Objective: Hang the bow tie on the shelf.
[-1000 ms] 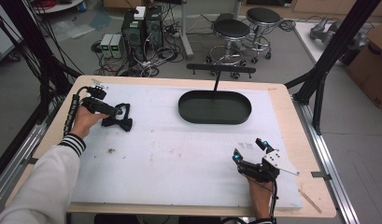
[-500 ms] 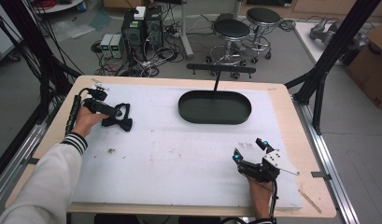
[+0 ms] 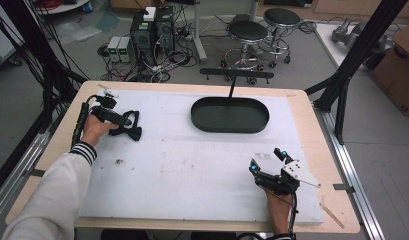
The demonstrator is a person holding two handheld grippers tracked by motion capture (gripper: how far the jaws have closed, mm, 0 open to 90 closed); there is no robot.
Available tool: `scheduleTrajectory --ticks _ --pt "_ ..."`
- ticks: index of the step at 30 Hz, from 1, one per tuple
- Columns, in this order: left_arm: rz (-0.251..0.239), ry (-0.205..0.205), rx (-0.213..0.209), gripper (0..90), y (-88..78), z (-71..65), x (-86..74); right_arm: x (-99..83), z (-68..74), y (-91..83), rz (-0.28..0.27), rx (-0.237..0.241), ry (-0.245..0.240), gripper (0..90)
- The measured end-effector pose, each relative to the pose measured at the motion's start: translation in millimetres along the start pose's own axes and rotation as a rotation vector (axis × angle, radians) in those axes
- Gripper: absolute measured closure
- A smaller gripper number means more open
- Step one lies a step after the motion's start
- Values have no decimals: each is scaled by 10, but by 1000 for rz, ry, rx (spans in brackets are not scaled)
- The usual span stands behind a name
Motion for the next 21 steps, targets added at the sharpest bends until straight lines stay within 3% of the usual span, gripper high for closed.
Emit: scheduleTrajectory --ticks 8,13,17,21 --pt "18 13 50 422 30 -26 9 0 -1 0 0 0 0 52" --pt "32 13 44 506 57 -38 14 0 0 0 0 0 0 52" --pt "24 -7 49 514 60 -42 25 0 -1 0 0 -1 -1 52" --pt "21 -21 63 597 53 -29 25 0 0 0 1 -1 0 52"
Point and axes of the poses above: each handheld gripper's, and its own axes: y roughly forward along the jaws, x roughly out of its top, z roughly to its left, the point moved 1 cm from there along y, roughly forward along the jaws, and after that the axes turned 15 degrees about z, right-handed, at the moved point
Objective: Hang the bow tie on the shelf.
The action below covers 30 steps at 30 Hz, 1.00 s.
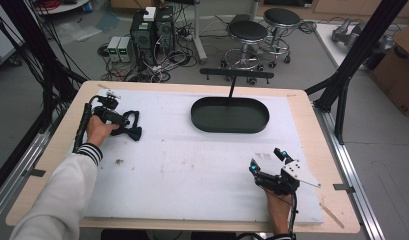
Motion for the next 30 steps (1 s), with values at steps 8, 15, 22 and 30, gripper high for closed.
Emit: scheduleTrajectory --ticks 8,15,22,30 --pt "-1 -1 16 703 -20 -35 5 0 0 0 0 1 1 52" --pt "9 -4 20 825 -13 -53 3 0 -3 1 -2 -1 2 52" --pt "-5 -7 17 875 -39 -70 5 0 -3 1 -1 2 3 52" --pt "-74 21 25 880 -102 -108 5 0 -4 0 0 3 4 52"
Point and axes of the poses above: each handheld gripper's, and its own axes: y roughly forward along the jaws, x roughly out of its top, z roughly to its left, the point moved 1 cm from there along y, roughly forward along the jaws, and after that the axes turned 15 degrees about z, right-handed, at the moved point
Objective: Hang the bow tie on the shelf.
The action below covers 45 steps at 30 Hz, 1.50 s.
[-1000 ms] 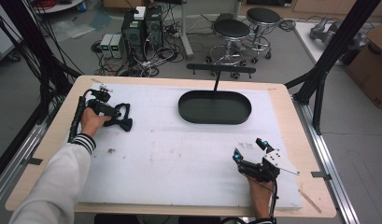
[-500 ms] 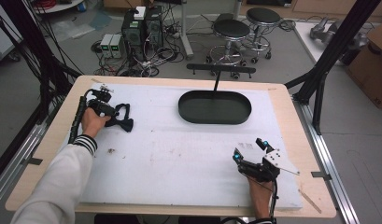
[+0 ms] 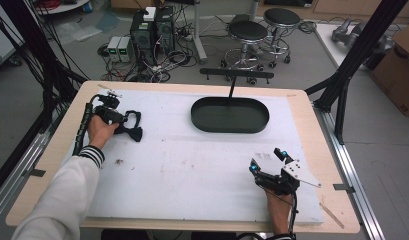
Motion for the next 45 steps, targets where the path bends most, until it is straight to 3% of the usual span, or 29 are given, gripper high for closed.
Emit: scheduleTrajectory --ticks 8,12,13,14,17,22,28,32,37,42,45 --pt "-121 23 -10 882 -127 -59 2 0 -1 0 0 0 -3 52" --pt "-231 46 -41 883 -232 -104 4 0 2 1 -1 -2 -3 52" --pt "-292 59 -54 883 -294 -134 6 0 0 1 -2 -2 -5 52" --pt "-292 59 -54 883 -294 -134 6 0 0 1 -2 -2 -5 52" --pt "-375 82 -75 884 -382 -177 5 0 1 1 -2 -3 -5 52" --pt "-452 96 -96 886 -457 -214 -24 0 0 1 -2 -3 -6 52" --pt "-488 97 -108 886 -490 -218 -77 0 3 1 -1 -3 -5 51" --pt "-537 103 -154 887 -551 -244 -76 0 3 1 -1 -3 -4 52" --pt "-582 119 -193 887 -628 -369 -32 0 3 1 -2 -3 -5 52" --pt "-590 141 -198 887 -682 -474 39 0 0 0 -2 -3 -6 52" --pt "-610 131 -233 887 -697 -537 78 -1 -1 -1 -3 -3 -7 52"
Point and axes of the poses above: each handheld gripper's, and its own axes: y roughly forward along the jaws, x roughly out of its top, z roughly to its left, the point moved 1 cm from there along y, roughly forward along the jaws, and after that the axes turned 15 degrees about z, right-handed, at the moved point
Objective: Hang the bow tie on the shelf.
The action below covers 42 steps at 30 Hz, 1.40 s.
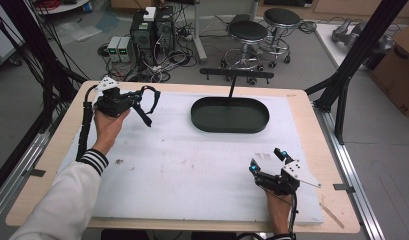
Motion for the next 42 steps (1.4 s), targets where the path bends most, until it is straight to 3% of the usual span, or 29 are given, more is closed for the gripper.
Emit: scheduleTrajectory --ticks 12,28,42 --pt "-29 60 -73 887 134 -311 311 -1 2 -3 1 3 10 52" --pt "-42 137 -154 887 446 -781 589 -1 1 0 -2 2 6 52" --pt "-35 160 -162 887 615 -913 748 0 -3 -2 1 2 10 52"
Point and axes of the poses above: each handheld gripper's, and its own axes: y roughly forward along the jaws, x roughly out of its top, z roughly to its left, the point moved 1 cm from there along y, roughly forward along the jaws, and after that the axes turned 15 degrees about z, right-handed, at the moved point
